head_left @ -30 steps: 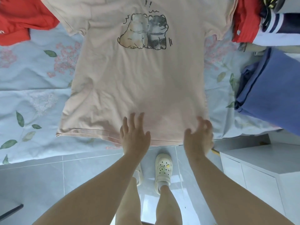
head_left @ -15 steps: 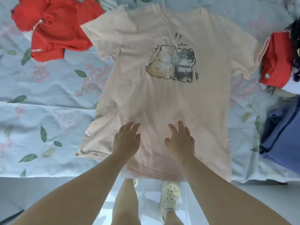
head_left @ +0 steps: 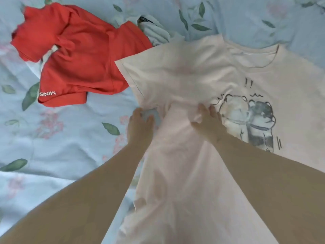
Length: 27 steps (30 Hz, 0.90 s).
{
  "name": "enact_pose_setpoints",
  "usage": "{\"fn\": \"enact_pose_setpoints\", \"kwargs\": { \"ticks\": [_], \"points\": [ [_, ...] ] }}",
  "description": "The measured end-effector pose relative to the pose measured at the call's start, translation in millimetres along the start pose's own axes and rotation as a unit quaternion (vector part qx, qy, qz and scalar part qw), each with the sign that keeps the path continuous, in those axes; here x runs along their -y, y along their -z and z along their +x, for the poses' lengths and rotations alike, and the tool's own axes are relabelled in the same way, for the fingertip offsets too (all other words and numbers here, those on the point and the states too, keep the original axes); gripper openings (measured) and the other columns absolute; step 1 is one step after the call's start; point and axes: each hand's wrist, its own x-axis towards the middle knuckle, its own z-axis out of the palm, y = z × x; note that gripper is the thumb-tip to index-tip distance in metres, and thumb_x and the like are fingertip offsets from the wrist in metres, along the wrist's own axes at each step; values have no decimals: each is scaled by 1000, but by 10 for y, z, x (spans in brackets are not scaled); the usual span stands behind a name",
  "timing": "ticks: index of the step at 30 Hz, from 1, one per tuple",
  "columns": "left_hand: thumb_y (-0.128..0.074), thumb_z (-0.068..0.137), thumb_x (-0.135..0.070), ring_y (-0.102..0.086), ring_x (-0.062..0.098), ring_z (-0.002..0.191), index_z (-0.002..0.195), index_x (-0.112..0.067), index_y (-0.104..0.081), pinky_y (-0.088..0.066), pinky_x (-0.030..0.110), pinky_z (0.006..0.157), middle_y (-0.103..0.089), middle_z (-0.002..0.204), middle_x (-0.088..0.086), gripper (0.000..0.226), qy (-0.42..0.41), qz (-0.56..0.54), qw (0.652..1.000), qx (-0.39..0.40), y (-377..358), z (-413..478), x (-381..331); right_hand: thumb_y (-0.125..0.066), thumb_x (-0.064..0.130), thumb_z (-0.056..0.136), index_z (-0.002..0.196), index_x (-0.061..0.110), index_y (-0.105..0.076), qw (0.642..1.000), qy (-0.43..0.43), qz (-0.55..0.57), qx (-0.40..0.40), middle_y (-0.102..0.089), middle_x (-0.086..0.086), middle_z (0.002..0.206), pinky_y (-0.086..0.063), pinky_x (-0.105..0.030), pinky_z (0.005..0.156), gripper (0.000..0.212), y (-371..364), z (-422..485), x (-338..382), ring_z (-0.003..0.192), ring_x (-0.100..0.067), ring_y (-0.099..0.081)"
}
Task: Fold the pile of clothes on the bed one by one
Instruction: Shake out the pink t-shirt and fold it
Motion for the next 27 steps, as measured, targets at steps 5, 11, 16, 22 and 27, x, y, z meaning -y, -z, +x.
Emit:
{"fn": "enact_pose_setpoints", "kwargs": {
  "ticks": [5,11,16,22,27],
  "points": [
    [-68,78,-45,-52,26,115,136,-13,-35,-43,42,98,-57,114,2,75,142,-223,963,-47,34,637,-298,-48,47,92,149,42,-5,998,-30,-22,47,9,-2,160,-6,-45,119,72,-5,123,17,146,-31,5],
    [-74,73,-30,-57,31,100,97,-15,-61,-49,36,81,-62,95,3,31,189,-251,948,-57,49,925,-398,-54,47,88,149,43,-1,995,-36,1,92,18,1,158,-1,-44,117,81,59,79,45,145,-28,16],
    [-61,84,-12,-55,24,85,75,-23,-52,-50,36,83,-55,78,-6,17,145,-219,965,-23,5,790,-496,-56,51,85,148,43,3,994,-38,14,105,23,3,157,3,-45,116,87,60,67,29,144,-26,22],
    [-50,89,-11,-58,25,86,120,-15,-49,-48,37,70,-59,99,2,31,-49,-163,985,15,-176,515,-928,-60,45,86,149,41,-1,989,12,72,127,18,4,158,0,-43,117,87,186,45,-73,145,-24,17],
    [-46,91,-15,-60,29,92,149,-41,-5,-50,37,84,-59,118,10,76,-142,92,968,184,-717,126,-1356,-51,18,91,146,36,-28,970,20,229,-77,-46,4,140,-41,-31,95,62,667,-201,-745,116,-19,-51]
  ]
}}
